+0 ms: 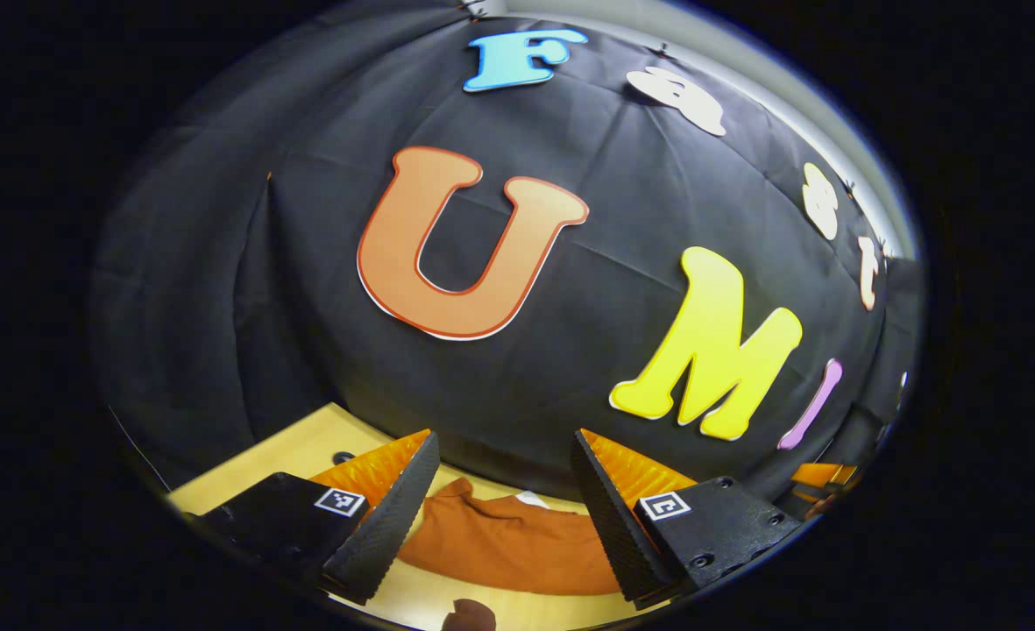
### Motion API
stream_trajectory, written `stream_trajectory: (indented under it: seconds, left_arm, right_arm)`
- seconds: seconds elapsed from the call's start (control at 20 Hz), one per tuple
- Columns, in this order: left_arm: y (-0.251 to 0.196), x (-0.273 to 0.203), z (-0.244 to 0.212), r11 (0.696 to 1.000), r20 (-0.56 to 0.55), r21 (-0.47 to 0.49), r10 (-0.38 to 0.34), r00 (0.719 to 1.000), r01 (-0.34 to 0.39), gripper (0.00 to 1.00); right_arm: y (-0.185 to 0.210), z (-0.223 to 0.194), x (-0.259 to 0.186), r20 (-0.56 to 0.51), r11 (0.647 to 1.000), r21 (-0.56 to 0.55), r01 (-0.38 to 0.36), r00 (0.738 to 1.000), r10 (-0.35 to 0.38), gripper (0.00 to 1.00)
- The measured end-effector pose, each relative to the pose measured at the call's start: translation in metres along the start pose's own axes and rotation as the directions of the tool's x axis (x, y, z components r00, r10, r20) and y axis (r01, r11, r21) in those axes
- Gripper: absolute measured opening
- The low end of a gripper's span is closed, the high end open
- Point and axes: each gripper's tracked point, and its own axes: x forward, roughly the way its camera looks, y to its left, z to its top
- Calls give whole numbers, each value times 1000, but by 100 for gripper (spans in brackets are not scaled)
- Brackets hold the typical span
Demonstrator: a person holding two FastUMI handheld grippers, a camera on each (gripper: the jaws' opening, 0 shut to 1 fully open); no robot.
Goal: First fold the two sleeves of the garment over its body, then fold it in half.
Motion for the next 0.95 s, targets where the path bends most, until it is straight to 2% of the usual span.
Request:
stream_trajectory:
  seconds: [0.1, 0.2, 0.4, 0.65, 0.95]
  left_arm:
    - [6, -38, -12, 997, 0, 75, 15, 1000, -15, 98]
    - [14, -70, -26, 988, -4, 152, 37, 999, -36, 98]
    - [19, -127, -41, 959, -1, 276, 64, 998, -61, 97]
    - [-1, -167, -50, 964, -16, 266, 14, 1000, -9, 98]
    - [-7, -169, -48, 959, 6, 284, -22, 1000, 20, 98]
  right_arm:
    - [-11, -3, -33, 59, 990, -133, 50, 997, -42, 97]
    - [-11, -19, -65, 89, 977, -202, 69, 995, -52, 97]
    - [3, -55, -115, 101, 974, -218, 63, 994, -42, 96]
    - [32, -83, -139, 81, 978, -208, 23, 997, -6, 96]
    - [78, -89, -131, 50, 973, -228, -41, 997, 53, 97]
